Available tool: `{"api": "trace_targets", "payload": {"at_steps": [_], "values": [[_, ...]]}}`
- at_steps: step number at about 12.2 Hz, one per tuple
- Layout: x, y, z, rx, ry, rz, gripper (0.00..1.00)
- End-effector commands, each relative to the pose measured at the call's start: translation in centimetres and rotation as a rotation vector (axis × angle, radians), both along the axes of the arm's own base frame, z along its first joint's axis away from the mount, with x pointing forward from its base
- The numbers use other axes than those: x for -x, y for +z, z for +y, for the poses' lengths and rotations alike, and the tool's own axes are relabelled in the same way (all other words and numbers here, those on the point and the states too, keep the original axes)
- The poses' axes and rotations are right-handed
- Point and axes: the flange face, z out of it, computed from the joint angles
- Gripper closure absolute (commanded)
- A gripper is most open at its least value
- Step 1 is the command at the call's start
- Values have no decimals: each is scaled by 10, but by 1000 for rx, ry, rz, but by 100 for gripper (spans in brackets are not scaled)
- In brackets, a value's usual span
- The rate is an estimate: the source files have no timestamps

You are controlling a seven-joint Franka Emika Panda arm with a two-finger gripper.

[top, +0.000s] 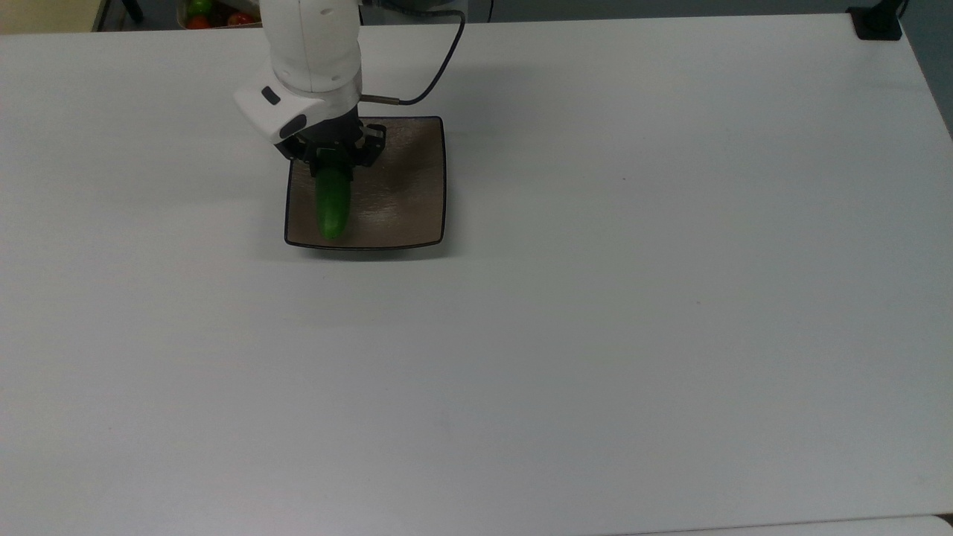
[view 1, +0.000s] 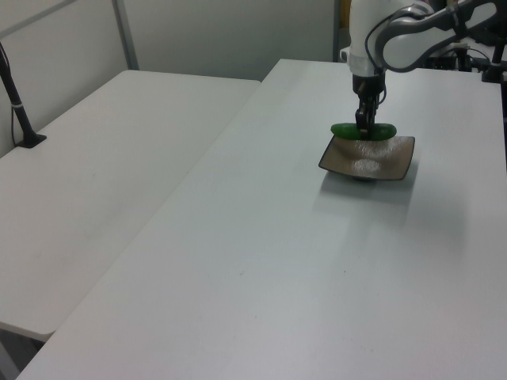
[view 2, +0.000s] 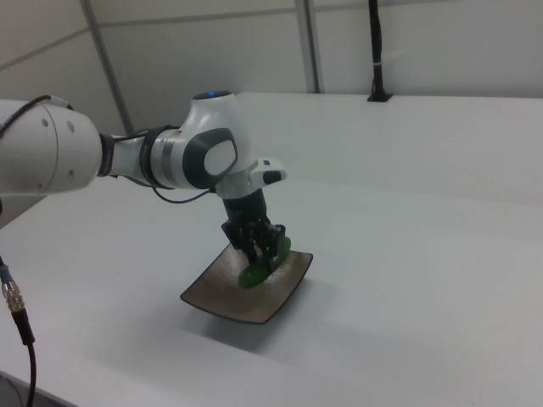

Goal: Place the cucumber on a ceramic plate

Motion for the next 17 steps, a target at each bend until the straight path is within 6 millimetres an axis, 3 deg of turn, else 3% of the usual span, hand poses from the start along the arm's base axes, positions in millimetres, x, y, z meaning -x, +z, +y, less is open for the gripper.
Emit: {"api": "trace_targets", "payload": {"at_steps": [1,2,5,7,10,12,13,14,17], "values": [[8,1,5,-9,-1,14,8],[8,1,5,-8,-11,13,0],[7,3,5,-9,-17,3,0],[5,15,4,-7,-37,-19,0],[1,82,5,-20,-126,-126,0],[10,127,11,-115,-165,-109,0],[19,138,14,-120,-168,-83,0],[28,150,23,-152,-167,-75,0],[47,150,86,-148,-69,11,0]]}}
